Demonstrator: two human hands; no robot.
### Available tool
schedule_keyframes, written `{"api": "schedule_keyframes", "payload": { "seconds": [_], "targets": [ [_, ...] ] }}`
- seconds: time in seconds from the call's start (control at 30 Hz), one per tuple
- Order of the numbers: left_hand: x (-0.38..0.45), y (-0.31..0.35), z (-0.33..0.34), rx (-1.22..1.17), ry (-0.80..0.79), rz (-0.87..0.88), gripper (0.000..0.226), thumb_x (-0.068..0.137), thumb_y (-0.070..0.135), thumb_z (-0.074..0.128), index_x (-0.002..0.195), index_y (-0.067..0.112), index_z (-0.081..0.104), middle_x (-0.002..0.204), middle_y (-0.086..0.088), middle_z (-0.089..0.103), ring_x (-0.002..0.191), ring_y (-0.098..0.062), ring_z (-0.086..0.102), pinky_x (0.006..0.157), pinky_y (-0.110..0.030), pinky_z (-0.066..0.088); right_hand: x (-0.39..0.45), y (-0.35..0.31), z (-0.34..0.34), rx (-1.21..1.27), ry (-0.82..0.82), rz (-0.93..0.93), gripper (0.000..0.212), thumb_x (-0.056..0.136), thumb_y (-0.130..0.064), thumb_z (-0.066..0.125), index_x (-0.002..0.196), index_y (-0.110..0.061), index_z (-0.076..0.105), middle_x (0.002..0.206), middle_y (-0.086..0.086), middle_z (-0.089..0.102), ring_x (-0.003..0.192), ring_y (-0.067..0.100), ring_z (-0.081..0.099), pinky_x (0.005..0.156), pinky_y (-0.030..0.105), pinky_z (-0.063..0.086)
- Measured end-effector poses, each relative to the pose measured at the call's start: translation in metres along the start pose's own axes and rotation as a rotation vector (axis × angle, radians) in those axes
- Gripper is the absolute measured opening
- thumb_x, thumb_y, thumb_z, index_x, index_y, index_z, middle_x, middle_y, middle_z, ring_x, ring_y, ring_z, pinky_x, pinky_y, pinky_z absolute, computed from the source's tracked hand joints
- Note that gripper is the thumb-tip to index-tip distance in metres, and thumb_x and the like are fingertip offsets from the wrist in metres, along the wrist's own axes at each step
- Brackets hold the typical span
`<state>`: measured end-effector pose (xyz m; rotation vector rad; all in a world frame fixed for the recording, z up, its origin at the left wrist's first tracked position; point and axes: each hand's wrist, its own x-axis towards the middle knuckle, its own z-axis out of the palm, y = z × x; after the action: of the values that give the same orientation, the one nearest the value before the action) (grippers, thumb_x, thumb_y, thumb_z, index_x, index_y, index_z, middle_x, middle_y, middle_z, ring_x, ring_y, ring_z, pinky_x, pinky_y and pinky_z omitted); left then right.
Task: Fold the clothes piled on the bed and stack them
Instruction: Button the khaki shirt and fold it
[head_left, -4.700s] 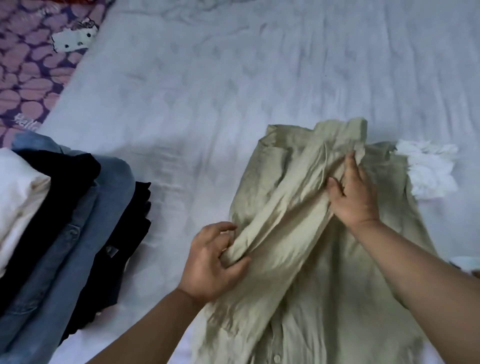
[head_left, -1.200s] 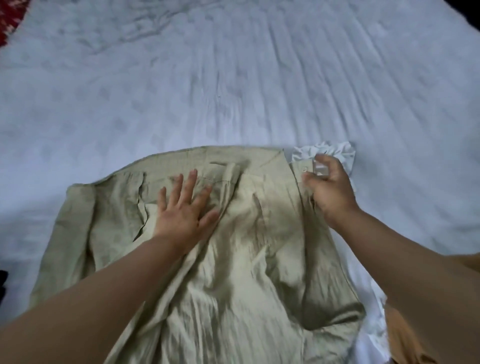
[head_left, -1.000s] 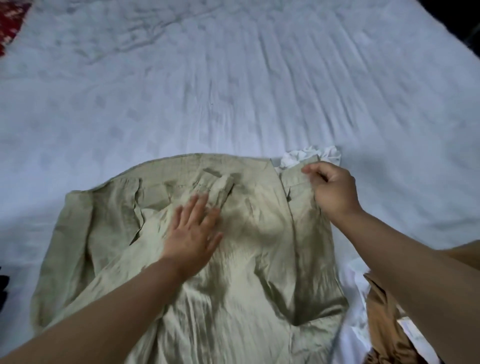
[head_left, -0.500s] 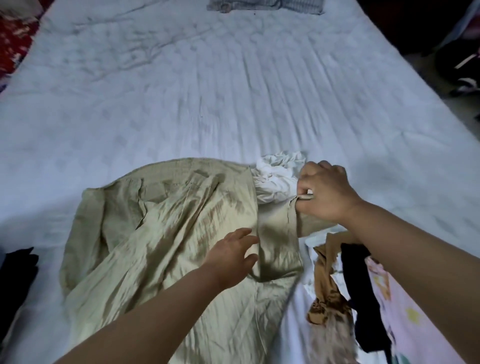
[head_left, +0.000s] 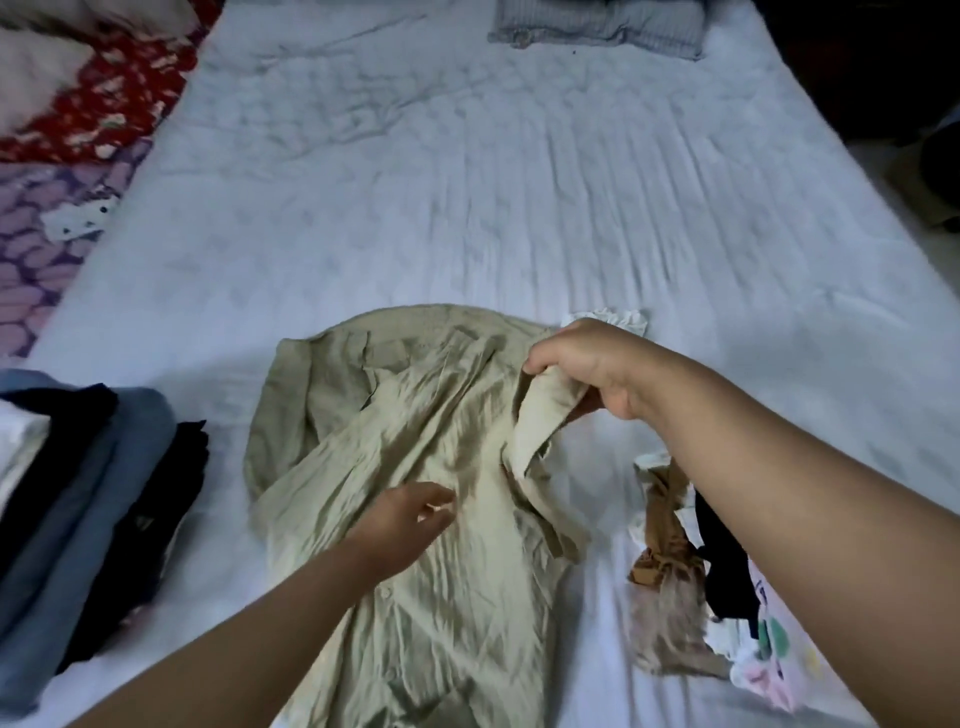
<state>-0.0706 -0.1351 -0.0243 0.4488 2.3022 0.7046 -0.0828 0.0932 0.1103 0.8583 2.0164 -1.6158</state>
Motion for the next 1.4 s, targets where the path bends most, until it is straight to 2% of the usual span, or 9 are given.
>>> {"api": "schedule_keyframes", "payload": {
  "seconds": [0.33, 0.43, 0.73, 0.87, 1.03, 1.17, 1.23, 1.3, 1.4],
  "targets": [
    [-0.037, -0.103, -0.052, -0.070, 0.081, -0.183, 0.022, 0.092, 0.027, 0.058, 0.112, 0.022, 0.066, 0.109, 0.009, 0.064, 0.094, -0.006, 0.058, 0.080, -0.017, 0.040, 0.040, -0.065, 0.139, 0.105, -0.087, -0.140, 0.011, 0.095, -0.017, 0.049, 0.092, -0.006, 0.052, 0.081, 0.018, 0.061, 0.061, 0.027, 0.063, 0.071, 0.034, 0.050],
    [-0.036, -0.128, -0.051, -0.103, 0.073, -0.209, 0.025, 0.092, 0.030, 0.058, 0.114, 0.021, 0.066, 0.111, 0.009, 0.065, 0.094, -0.005, 0.058, 0.081, -0.016, 0.040, 0.059, -0.037, 0.153, 0.026, -0.027, -0.111, 0.020, 0.095, -0.022, 0.052, 0.107, -0.007, 0.054, 0.084, 0.014, 0.064, 0.065, 0.024, 0.064, 0.075, 0.033, 0.050],
    [-0.006, -0.155, -0.031, -0.089, 0.025, -0.217, 0.028, 0.094, 0.029, 0.055, 0.119, 0.021, 0.063, 0.122, 0.004, 0.059, 0.107, -0.010, 0.056, 0.091, -0.020, 0.042, 0.075, 0.141, 0.134, -0.275, 0.209, 0.175, 0.015, 0.085, -0.014, 0.059, 0.078, -0.001, 0.064, 0.075, 0.017, 0.064, 0.068, 0.028, 0.058, 0.064, 0.036, 0.048],
    [0.032, -0.154, -0.021, 0.097, 0.071, -0.138, 0.036, 0.095, 0.027, 0.050, 0.130, 0.018, 0.055, 0.146, 0.000, 0.038, 0.130, -0.015, 0.040, 0.102, -0.019, 0.028, 0.069, 0.199, 0.137, -0.430, 0.333, 0.189, 0.011, 0.087, -0.022, 0.054, 0.084, -0.011, 0.056, 0.089, 0.009, 0.059, 0.080, 0.024, 0.054, 0.059, 0.030, 0.038],
    [0.079, -0.145, -0.014, 0.447, 0.027, -0.030, 0.037, 0.099, 0.031, 0.040, 0.135, 0.027, 0.049, 0.160, 0.004, -0.001, 0.143, -0.022, 0.017, 0.113, -0.034, 0.025, 0.074, 0.238, 0.148, -0.192, 0.411, 0.325, 0.031, 0.086, -0.026, 0.053, 0.115, -0.014, 0.051, 0.112, 0.009, 0.058, 0.106, 0.034, 0.053, 0.084, 0.038, 0.042],
    [0.106, -0.156, -0.022, 0.656, -0.049, 0.068, 0.045, 0.098, 0.029, 0.039, 0.142, 0.023, 0.035, 0.159, 0.005, -0.011, 0.135, -0.026, 0.035, 0.104, -0.040, 0.036, 0.072, 0.247, 0.153, -0.177, 0.357, 0.374, 0.041, 0.071, -0.018, 0.060, 0.107, -0.031, 0.045, 0.101, 0.004, 0.056, 0.095, 0.028, 0.052, 0.085, 0.033, 0.042],
    [0.111, -0.160, -0.030, 0.632, -0.083, 0.078, 0.048, 0.097, 0.025, 0.039, 0.144, 0.016, 0.031, 0.159, 0.009, -0.005, 0.126, -0.028, 0.046, 0.099, -0.041, 0.042, 0.068, 0.253, 0.155, -0.114, 0.322, 0.295, 0.027, 0.075, -0.008, 0.062, 0.093, -0.026, 0.051, 0.087, -0.001, 0.061, 0.089, 0.024, 0.059, 0.083, 0.029, 0.046],
    [0.112, -0.160, -0.040, 0.671, -0.069, 0.087, 0.051, 0.098, 0.026, 0.036, 0.147, 0.015, 0.027, 0.158, 0.006, 0.000, 0.121, -0.028, 0.049, 0.095, -0.041, 0.045, 0.059, 0.257, 0.154, -0.138, 0.367, 0.131, 0.026, 0.075, 0.002, 0.061, 0.077, -0.021, 0.050, 0.069, -0.005, 0.058, 0.072, 0.020, 0.062, 0.061, 0.019, 0.045],
    [0.109, -0.157, -0.059, 0.766, -0.020, 0.065, 0.051, 0.099, 0.026, 0.032, 0.147, 0.011, 0.022, 0.158, 0.001, 0.000, 0.112, -0.031, 0.053, 0.087, -0.039, 0.045, 0.041, 0.259, 0.141, -0.569, 0.492, -0.330, 0.031, 0.063, 0.008, 0.061, 0.069, -0.015, 0.041, 0.060, 0.001, 0.048, 0.055, 0.024, 0.051, 0.049, 0.029, 0.032]
  ]
}}
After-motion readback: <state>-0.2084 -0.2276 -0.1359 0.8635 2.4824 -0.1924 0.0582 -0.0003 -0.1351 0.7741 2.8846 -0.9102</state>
